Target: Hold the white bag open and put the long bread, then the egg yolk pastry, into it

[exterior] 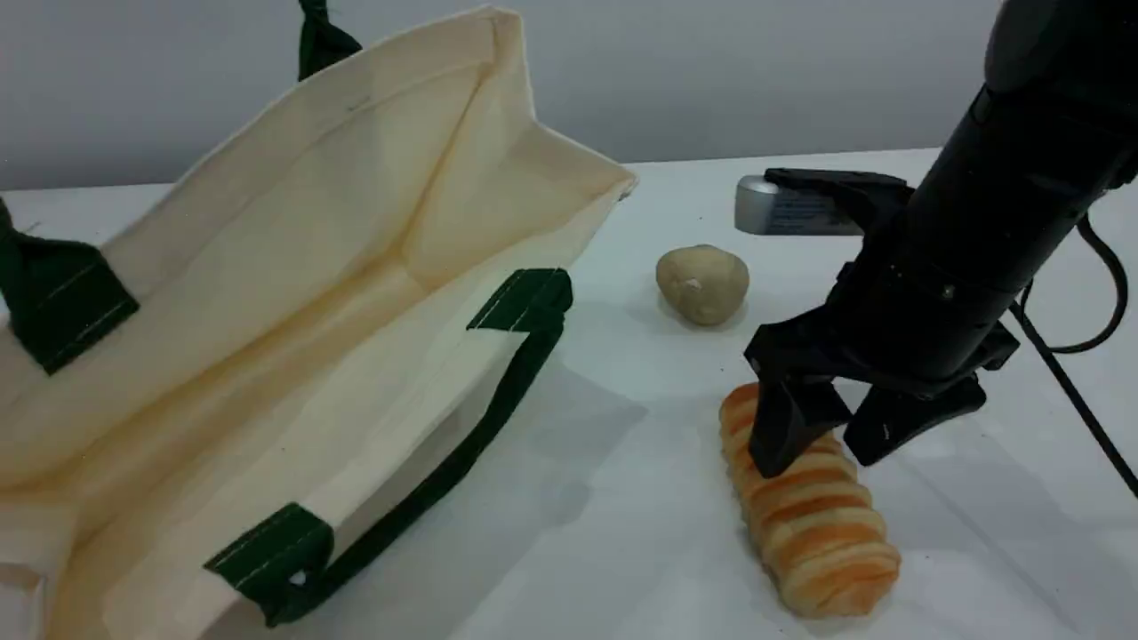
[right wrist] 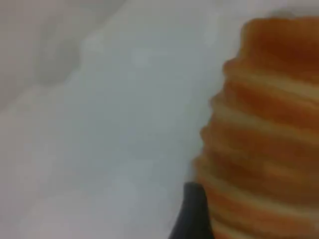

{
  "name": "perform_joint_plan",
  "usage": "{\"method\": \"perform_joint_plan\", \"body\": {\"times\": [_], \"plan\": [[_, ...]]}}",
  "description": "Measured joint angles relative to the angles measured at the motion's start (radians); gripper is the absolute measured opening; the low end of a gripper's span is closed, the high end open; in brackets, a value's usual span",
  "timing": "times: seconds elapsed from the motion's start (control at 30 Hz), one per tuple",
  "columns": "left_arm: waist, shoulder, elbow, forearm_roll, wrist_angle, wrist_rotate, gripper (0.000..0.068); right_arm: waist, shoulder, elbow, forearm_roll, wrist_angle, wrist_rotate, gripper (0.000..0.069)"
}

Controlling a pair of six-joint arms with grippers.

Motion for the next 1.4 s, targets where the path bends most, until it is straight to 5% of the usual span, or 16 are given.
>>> {"method": "perform_joint_plan", "body": {"times": [0.73, 0.97, 1.2, 1.4], "plan": [[0.000, 0.000, 0.000, 0.001, 0.000, 0.000, 0.0071, 0.004, 0.068, 0.000, 0.001, -0.031, -0.003, 0.0511], [0.000, 0.000, 0.000, 0.001, 0.000, 0.000, 0.0071, 0.004, 0.093, -0.001, 0.001, -0.021, -0.003, 0.0395], [0.000, 0.000, 0.000, 0.001, 0.000, 0.000, 0.0071, 0.004, 0.108, -0.015, -0.010, 0.014, -0.039, 0.0184], [0.000, 0.000, 0.000, 0.004, 0.000, 0.000, 0.0071, 0.004, 0.111, -0.087, -0.037, 0.167, -0.031, 0.0158]]}}
